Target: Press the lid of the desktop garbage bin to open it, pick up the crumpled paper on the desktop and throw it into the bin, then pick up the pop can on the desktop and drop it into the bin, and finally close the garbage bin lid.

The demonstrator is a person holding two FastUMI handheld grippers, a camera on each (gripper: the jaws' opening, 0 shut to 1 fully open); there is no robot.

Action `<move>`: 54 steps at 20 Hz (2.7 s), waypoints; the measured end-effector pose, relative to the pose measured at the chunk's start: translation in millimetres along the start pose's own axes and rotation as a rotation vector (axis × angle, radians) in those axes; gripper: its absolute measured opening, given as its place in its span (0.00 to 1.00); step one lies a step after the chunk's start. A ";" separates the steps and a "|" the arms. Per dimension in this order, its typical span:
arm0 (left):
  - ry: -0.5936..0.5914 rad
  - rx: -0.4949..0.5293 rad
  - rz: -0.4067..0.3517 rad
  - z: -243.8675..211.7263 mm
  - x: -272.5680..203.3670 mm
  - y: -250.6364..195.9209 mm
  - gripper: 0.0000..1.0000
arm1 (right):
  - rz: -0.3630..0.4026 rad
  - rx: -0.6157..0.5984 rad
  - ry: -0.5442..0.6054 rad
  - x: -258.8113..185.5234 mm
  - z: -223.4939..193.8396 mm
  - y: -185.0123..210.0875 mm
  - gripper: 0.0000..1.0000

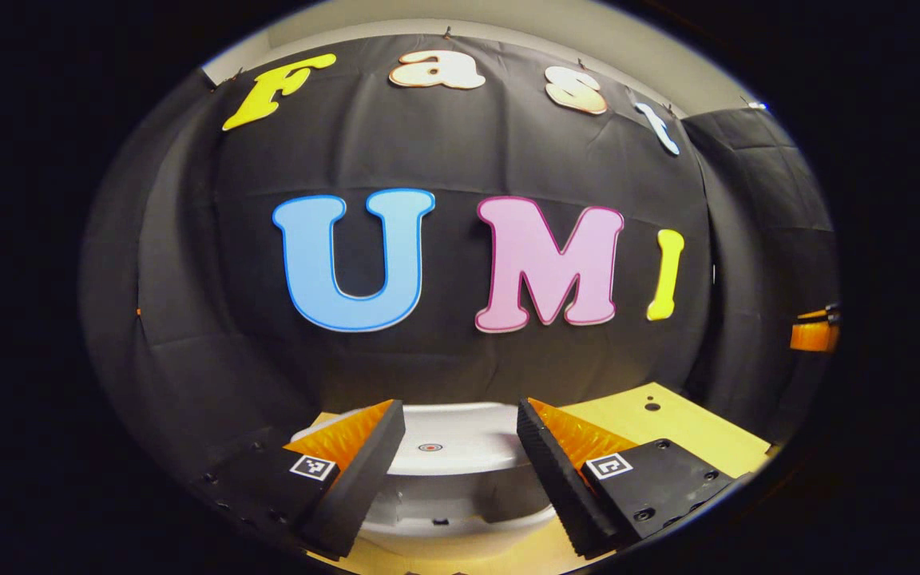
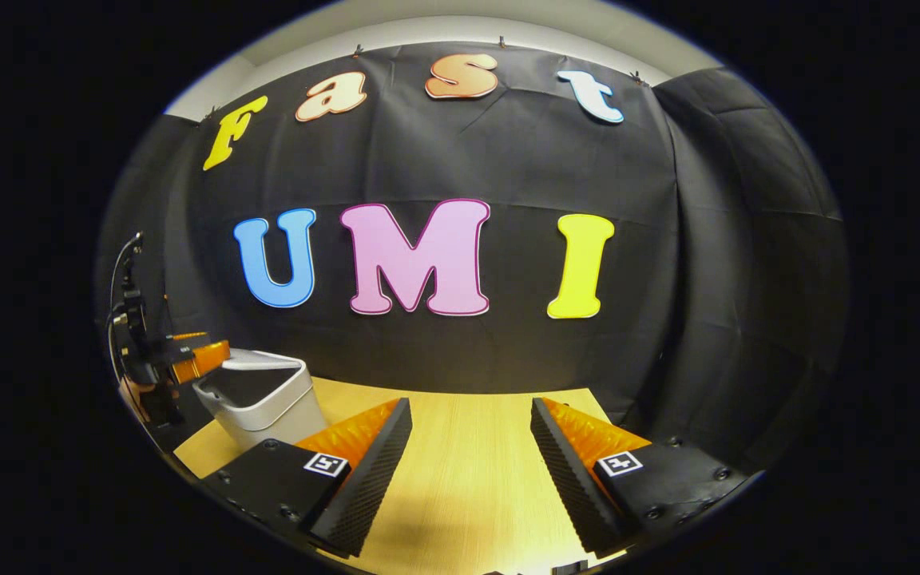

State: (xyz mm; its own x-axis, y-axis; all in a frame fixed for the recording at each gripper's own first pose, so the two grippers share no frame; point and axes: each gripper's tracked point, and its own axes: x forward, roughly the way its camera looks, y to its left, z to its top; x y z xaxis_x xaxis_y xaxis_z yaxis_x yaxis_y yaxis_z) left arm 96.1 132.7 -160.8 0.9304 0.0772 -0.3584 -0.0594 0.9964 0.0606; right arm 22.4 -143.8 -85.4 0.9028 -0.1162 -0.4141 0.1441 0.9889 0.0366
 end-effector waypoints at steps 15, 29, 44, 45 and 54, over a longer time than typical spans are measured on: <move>-0.037 0.016 0.044 -54.7 -5.2 -1.4 1.00 | -0.033 -0.126 0.012 -31.0 -20.8 27.9 0.97; -0.231 -0.062 0.116 46.0 -99.2 -21.4 0.96 | -0.029 -0.075 -0.168 -49.8 1.0 83.1 0.96; -0.312 -0.084 0.052 74.9 -190.3 -50.0 0.94 | 0.082 -0.038 -0.252 -75.7 24.2 140.5 0.97; -0.313 -0.075 0.058 76.2 -190.1 -52.8 0.94 | 0.095 -0.034 -0.259 -75.8 25.5 139.8 0.97; -0.300 -0.109 0.194 74.9 -193.0 -66.7 0.94 | 0.193 -0.056 -0.246 -71.8 21.4 105.7 0.97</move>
State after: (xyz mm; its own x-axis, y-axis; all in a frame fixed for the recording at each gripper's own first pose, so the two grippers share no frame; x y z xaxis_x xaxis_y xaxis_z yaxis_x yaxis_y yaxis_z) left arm -52.5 48.7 -25.9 0.9618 0.2669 -0.0602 -0.2676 0.9635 -0.0044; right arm -18.5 -32.9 -32.3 0.9832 0.0620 -0.1717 -0.0559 0.9976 0.0400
